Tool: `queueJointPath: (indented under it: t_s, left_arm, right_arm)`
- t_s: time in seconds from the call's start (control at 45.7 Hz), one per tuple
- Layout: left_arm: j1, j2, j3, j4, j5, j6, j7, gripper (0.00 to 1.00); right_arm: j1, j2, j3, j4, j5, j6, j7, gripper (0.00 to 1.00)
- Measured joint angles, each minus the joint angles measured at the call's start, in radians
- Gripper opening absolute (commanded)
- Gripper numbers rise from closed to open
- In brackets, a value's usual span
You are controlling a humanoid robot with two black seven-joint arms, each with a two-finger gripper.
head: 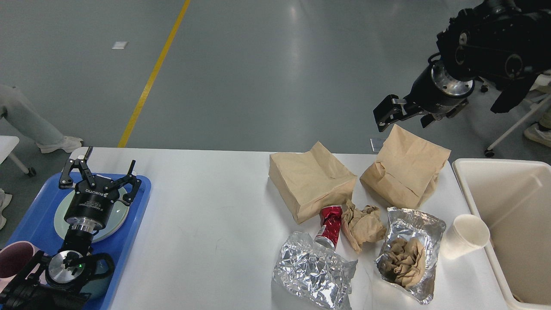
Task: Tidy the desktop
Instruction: 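Lower the right gripper onto the nearer brown paper bag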
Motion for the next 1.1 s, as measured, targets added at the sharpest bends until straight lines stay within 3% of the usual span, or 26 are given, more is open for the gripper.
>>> queueJointPath:
  t_s: [0.088,0.153,0.329,0.57,0.789,0.898,0.92,1.008,1.095]
  left_arm:
    - [0.0,0.0,0.0,0.0,0.0,0.0,0.0,0.96]
    - [0.0,0.0,0.0,0.0,0.0,0.0,0.0,0.96]
    - [0.0,0.0,0.0,0.0,0.0,0.0,0.0,0.96]
    - [0.0,0.0,0.0,0.0,0.0,0.0,0.001,0.96]
    - [0.0,0.0,0.0,0.0,0.0,0.0,0.001,0.96]
    - [0.0,0.0,0.0,-0.001,0.0,0.0,0.002,0.96]
    - [0.0,0.0,0.001,-0.001,0.0,0.0,0.002,0.96]
    - [0.0,0.0,0.001,-0.001,0.0,0.0,0.002,0.96]
    - [0.0,0.0,0.002,-0.001,0.0,0.0,0.002,0.96]
  right_arm:
    - [0.109,0.001,0.002,0.143,0.002,-0.007,-0.139,1.0]
    - [0.176,-0.003,0.008,0.234,0.009,-0.009,-0.201,1.0]
    - [0.281,-0.012,0.023,0.405,0.072,0.001,-0.279,1.0]
    - [0.339,-0.081,0.04,0.477,0.202,0.044,-0.291,1.0]
    - [0.271,-0.079,0.043,0.484,0.393,0.0,-0.284,1.0]
    - [0.186,-0.068,0.066,0.474,0.54,-0.129,-0.284,1.0]
    - [0.138,-0.065,0.09,0.468,0.588,-0.217,-0.283,1.0]
    - [0.042,-0.061,0.151,0.452,0.638,-0.387,-0.286,1.0]
    - [-0.08,-0.048,0.218,0.398,0.657,-0.508,-0.289,1.0]
